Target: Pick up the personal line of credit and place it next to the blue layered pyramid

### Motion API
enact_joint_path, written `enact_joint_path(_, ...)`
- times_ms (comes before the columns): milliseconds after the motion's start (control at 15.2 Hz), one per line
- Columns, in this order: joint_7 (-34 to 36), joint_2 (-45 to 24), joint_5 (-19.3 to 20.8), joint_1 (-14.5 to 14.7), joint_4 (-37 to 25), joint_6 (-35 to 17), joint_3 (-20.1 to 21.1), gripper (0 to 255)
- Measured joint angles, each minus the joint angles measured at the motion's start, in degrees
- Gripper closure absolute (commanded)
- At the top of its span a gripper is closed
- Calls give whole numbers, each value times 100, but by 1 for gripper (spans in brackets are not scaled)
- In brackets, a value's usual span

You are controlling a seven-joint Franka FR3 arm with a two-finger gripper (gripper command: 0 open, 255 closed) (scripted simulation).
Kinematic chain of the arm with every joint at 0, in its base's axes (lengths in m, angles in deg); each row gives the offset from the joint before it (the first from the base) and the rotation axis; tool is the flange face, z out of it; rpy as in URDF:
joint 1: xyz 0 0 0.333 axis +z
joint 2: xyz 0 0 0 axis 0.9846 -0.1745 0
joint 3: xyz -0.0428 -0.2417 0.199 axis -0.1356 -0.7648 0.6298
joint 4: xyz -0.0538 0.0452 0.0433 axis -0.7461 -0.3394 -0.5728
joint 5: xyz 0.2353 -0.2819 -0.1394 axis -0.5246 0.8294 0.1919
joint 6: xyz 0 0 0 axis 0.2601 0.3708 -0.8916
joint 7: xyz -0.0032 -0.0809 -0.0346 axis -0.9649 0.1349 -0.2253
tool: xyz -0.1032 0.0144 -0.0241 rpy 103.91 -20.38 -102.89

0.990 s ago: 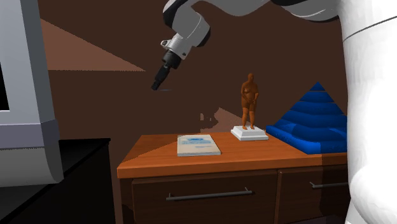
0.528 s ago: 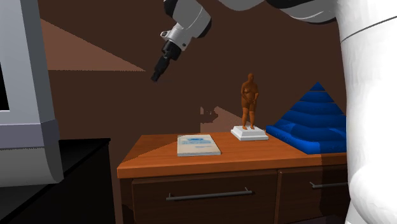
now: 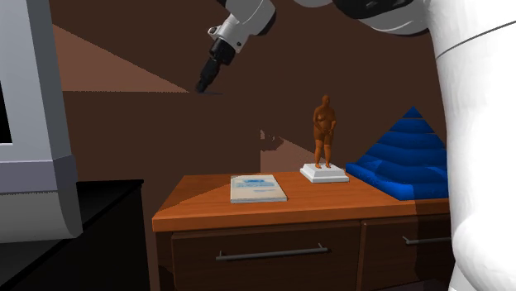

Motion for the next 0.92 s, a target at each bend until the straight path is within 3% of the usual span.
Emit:
enact_joint_path(396,166,-127,-1,-76,-588,439,-22,255)
enact_joint_path(924,-637,899,-92,-532,659,665,-352,255)
